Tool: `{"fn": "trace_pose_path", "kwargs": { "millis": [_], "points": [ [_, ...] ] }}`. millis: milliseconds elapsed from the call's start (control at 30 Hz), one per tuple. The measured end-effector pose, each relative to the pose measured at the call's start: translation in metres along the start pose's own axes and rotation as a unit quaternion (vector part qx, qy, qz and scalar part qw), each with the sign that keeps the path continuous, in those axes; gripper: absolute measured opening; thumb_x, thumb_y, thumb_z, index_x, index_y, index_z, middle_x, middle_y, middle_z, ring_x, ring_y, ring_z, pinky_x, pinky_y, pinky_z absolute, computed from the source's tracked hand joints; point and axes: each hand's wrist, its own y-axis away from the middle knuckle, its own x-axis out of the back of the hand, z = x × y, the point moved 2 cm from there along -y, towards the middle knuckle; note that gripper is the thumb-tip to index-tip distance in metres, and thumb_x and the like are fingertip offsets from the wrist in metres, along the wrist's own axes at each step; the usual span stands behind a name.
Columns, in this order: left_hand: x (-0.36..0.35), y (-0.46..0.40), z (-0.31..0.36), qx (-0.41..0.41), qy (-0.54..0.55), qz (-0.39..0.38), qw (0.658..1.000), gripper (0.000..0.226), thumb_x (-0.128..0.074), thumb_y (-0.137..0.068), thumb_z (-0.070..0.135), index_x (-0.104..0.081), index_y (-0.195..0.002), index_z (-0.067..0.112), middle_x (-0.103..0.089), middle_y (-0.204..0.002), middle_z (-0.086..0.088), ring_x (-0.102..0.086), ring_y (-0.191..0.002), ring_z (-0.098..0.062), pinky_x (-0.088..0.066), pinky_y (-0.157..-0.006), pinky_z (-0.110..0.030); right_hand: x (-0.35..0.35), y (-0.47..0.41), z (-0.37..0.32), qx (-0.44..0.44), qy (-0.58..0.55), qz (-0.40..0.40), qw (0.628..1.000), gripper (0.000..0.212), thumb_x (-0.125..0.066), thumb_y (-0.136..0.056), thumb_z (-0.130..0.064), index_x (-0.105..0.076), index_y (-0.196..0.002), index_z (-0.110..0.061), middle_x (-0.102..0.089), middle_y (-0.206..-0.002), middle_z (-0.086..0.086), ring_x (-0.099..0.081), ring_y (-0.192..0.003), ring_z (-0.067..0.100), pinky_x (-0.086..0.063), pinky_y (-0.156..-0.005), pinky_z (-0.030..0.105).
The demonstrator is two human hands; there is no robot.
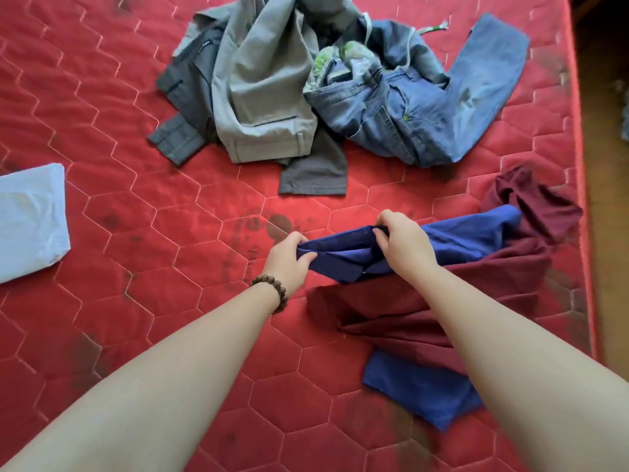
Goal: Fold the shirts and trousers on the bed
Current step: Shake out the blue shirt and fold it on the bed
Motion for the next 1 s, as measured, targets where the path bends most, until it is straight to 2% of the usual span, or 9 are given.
{"fn": "trace_pose_path", "kwargs": {
  "millis": [167,333,433,567,667,767,867,933,1000],
  "points": [
    [0.065,0.030,0.089,-0.078,0.027,0.036,0.996,0.009,-0.060,-0.088,0.009,-0.054,-0.089,0.016,-0.056,-0.077,0.006,-0.050,-0.073,-0.014,-0.030,-0.060,-0.019,0.107,0.038,-0.040,0.027,-0.044,0.063,0.997,0.011,-0.055,-0.091,-0.016,-0.058,-0.098,-0.008,-0.062,-0.099,0.014,-0.057,-0.092,0.035,-0.043,-0.078,0.043],
    [0.153,0.077,0.201,-0.179,0.069,0.038,0.981,0.013,-0.061,-0.088,0.008,-0.054,-0.086,0.019,-0.054,-0.068,0.012,-0.049,-0.062,-0.005,-0.041,-0.065,-0.031,0.242,0.087,-0.092,0.028,-0.057,0.114,0.991,0.008,-0.059,-0.088,-0.018,-0.057,-0.093,-0.012,-0.065,-0.089,0.010,-0.058,-0.082,0.033,-0.044,-0.070,0.038],
    [0.213,0.111,0.266,-0.243,0.086,0.032,0.966,0.016,-0.059,-0.090,0.007,-0.054,-0.085,0.022,-0.058,-0.071,0.011,-0.050,-0.062,0.000,-0.043,-0.066,-0.025,0.320,0.110,-0.129,0.040,-0.072,0.160,0.984,0.009,-0.058,-0.088,-0.017,-0.056,-0.095,-0.011,-0.067,-0.083,0.010,-0.060,-0.081,0.033,-0.047,-0.070,0.040],
    [0.291,0.157,0.340,-0.336,0.076,0.067,0.937,0.018,-0.059,-0.088,0.008,-0.055,-0.087,0.026,-0.060,-0.076,0.007,-0.053,-0.067,-0.004,-0.045,-0.071,-0.026,0.413,0.132,-0.185,0.067,-0.130,0.232,0.962,0.005,-0.058,-0.087,-0.015,-0.054,-0.090,-0.015,-0.059,-0.069,-0.002,-0.053,-0.069,0.021,-0.035,-0.064,0.029],
    [0.346,0.188,0.381,-0.382,0.065,0.099,0.916,0.012,-0.058,-0.089,0.004,-0.057,-0.094,0.015,-0.063,-0.081,0.000,-0.055,-0.072,-0.010,-0.047,-0.072,-0.027,0.468,0.149,-0.229,0.100,-0.192,0.250,0.944,0.009,-0.056,-0.090,-0.014,-0.048,-0.089,-0.016,-0.050,-0.062,-0.007,-0.045,-0.058,0.011,-0.032,-0.065,0.028],
    [0.394,0.221,0.416,-0.432,0.050,0.121,0.892,0.013,-0.057,-0.090,0.001,-0.057,-0.094,0.013,-0.060,-0.078,0.004,-0.052,-0.068,0.003,-0.043,-0.070,-0.014,0.507,0.163,-0.267,0.127,-0.241,0.231,0.934,0.010,-0.057,-0.093,-0.020,-0.049,-0.092,-0.015,-0.053,-0.067,-0.003,-0.044,-0.060,0.012,-0.037,-0.065,0.028],
    [0.439,0.250,0.439,-0.465,0.041,0.154,0.871,0.016,-0.056,-0.089,0.000,-0.057,-0.094,0.015,-0.061,-0.080,0.005,-0.052,-0.070,0.006,-0.043,-0.072,-0.012,0.529,0.181,-0.297,0.188,-0.344,0.086,0.916,0.014,-0.066,-0.090,-0.024,-0.060,-0.099,-0.015,-0.067,-0.089,0.006,-0.060,-0.077,0.018,-0.051,-0.071,0.033],
    [0.464,0.263,0.446,-0.479,0.043,0.160,0.862,0.013,-0.057,-0.090,0.002,-0.058,-0.096,0.013,-0.064,-0.085,-0.001,-0.056,-0.078,-0.004,-0.046,-0.078,-0.020,0.537,0.191,-0.313,0.243,-0.306,-0.016,0.920,0.032,-0.075,-0.081,-0.027,-0.065,-0.107,-0.012,-0.071,-0.102,0.008,-0.062,-0.088,0.017,-0.052,-0.087,0.041],
    [0.485,0.274,0.448,-0.485,0.033,0.167,0.858,0.010,-0.057,-0.090,0.005,-0.059,-0.097,0.012,-0.064,-0.088,-0.002,-0.058,-0.080,-0.008,-0.047,-0.080,-0.023,0.539,0.197,-0.330,0.273,-0.203,-0.059,0.938,0.045,-0.078,-0.072,-0.038,-0.068,-0.108,-0.014,-0.071,-0.111,0.008,-0.062,-0.097,0.016,-0.047,-0.099,0.049]
  ]
}}
